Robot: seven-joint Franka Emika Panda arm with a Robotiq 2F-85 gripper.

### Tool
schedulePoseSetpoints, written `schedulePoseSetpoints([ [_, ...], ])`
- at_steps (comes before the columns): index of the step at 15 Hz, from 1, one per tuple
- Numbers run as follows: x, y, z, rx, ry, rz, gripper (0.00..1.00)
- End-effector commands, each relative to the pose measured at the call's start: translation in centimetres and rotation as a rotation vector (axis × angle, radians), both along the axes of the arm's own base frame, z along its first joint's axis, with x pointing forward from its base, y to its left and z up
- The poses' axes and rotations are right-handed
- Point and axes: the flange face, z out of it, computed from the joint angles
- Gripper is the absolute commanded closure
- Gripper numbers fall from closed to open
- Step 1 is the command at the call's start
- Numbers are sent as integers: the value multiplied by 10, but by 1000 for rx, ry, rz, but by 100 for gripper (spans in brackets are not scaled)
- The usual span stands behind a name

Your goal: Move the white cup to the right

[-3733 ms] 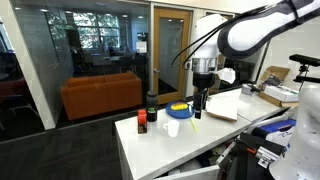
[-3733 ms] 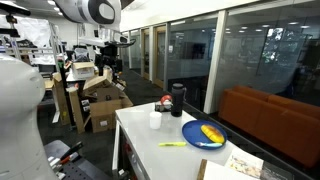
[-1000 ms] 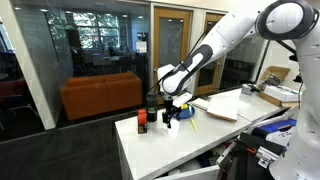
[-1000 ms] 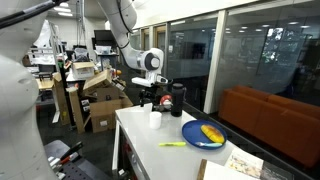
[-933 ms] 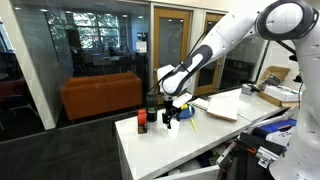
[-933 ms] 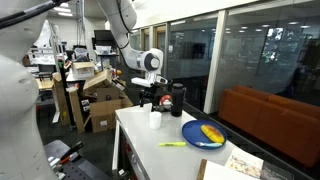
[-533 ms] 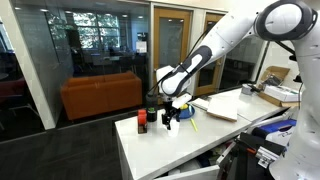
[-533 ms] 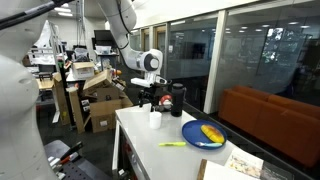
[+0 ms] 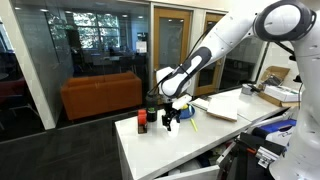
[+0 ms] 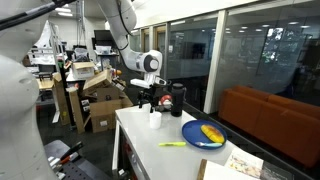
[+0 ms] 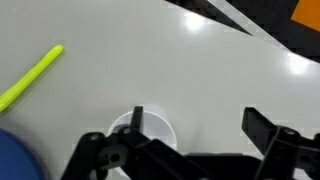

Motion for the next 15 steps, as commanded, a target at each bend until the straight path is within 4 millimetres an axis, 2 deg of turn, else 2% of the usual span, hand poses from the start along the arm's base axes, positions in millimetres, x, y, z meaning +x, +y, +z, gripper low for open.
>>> schedulePoseSetpoints([
  [1, 1, 3, -7, -9, -17, 9, 0],
  [6, 1, 7, -15, -12, -68, 32, 0],
  [15, 2, 7, -46, -21, -148, 56, 0],
])
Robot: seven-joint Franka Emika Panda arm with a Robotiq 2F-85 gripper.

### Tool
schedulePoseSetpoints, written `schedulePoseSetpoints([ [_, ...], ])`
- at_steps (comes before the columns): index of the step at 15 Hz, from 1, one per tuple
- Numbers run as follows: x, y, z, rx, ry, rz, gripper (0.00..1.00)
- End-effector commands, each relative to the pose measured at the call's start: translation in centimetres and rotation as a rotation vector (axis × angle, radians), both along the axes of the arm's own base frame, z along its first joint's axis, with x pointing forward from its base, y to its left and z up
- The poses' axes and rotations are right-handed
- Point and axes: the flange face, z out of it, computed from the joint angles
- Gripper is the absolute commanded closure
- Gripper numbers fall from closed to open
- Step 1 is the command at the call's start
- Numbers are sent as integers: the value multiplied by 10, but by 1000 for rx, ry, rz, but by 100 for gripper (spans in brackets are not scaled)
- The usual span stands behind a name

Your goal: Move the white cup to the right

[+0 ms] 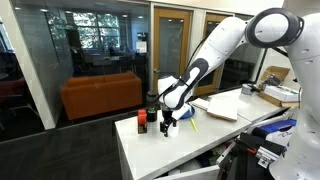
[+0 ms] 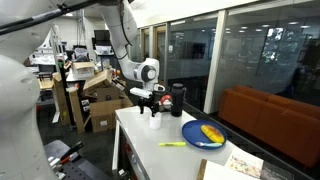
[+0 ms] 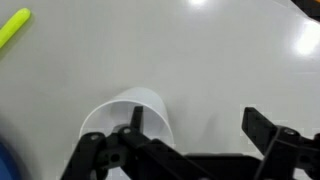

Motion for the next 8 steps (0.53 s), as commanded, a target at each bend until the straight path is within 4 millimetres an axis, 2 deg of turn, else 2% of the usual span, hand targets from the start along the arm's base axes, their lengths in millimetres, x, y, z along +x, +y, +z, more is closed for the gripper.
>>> schedulePoseSetpoints([
  [1, 1, 0, -4, -11, -35, 26, 0],
  [5, 2, 1, -4, -10, -46, 29, 1],
  [6, 2, 2, -4, -11, -49, 30, 26],
  [8, 2, 3, -3, -12, -52, 37, 29],
])
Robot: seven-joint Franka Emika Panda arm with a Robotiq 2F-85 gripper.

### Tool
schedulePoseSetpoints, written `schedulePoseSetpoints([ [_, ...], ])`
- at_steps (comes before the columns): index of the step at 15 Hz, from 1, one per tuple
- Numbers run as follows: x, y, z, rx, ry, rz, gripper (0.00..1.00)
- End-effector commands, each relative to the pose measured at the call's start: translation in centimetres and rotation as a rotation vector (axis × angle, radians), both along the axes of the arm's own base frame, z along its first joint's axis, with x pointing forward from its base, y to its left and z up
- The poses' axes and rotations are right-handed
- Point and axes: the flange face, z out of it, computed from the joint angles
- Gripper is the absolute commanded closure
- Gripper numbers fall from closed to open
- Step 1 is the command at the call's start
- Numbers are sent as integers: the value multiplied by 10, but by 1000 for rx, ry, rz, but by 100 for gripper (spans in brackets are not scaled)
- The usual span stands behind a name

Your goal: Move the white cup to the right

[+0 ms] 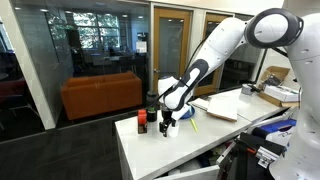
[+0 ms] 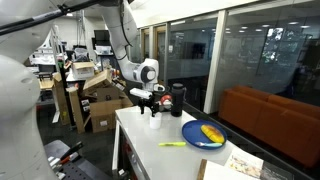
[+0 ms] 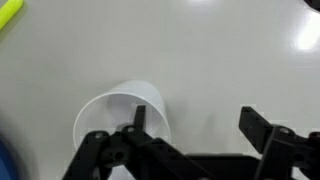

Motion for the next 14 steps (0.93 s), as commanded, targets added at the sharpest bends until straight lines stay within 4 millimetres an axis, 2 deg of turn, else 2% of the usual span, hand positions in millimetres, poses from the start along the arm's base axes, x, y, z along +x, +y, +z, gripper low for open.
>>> schedulePoseSetpoints([
  [1, 0, 1, -2, -14, -23, 30, 36],
  [4, 0, 2, -1, -16, -25, 37, 59],
  [10, 1, 4, 0, -24, -27, 46, 97],
  [11, 1, 4, 0, -24, -26, 41, 100],
  [14, 3, 2, 0, -23, -16, 10, 100],
])
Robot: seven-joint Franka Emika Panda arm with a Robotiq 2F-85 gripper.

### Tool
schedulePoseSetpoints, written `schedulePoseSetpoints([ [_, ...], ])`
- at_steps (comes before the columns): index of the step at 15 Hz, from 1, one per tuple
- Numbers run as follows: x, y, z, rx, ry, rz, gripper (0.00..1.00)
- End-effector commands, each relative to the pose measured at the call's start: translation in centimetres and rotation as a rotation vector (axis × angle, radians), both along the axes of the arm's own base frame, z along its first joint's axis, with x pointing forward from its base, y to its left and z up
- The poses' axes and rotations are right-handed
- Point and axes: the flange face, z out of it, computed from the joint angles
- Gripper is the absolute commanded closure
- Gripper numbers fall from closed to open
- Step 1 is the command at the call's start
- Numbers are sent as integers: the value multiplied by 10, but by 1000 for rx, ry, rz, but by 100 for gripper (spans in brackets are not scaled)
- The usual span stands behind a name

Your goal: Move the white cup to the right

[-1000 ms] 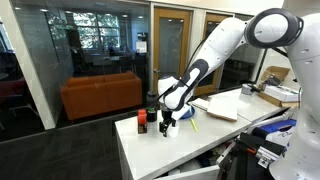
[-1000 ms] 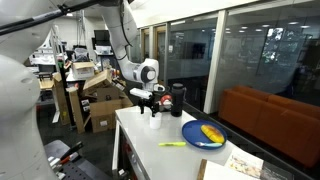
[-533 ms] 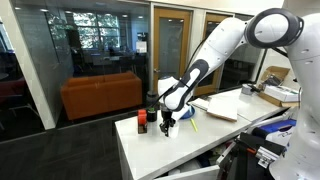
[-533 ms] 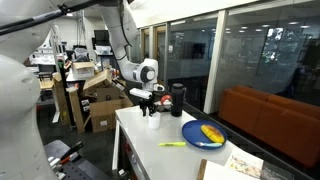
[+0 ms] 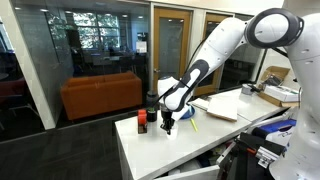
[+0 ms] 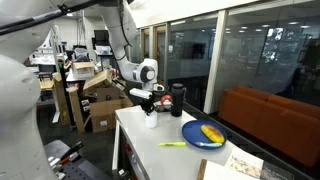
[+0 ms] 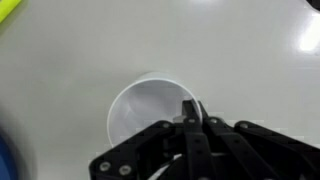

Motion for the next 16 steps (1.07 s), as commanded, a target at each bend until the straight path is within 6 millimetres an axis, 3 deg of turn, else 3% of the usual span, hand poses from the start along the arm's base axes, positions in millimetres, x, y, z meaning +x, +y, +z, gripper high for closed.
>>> schedulePoseSetpoints([
  [1, 3, -3, 0, -14, -6, -21, 99],
  [8, 8, -11, 3, -20, -2, -104, 99],
  [16, 15, -41, 11, 4, 22, -277, 99],
])
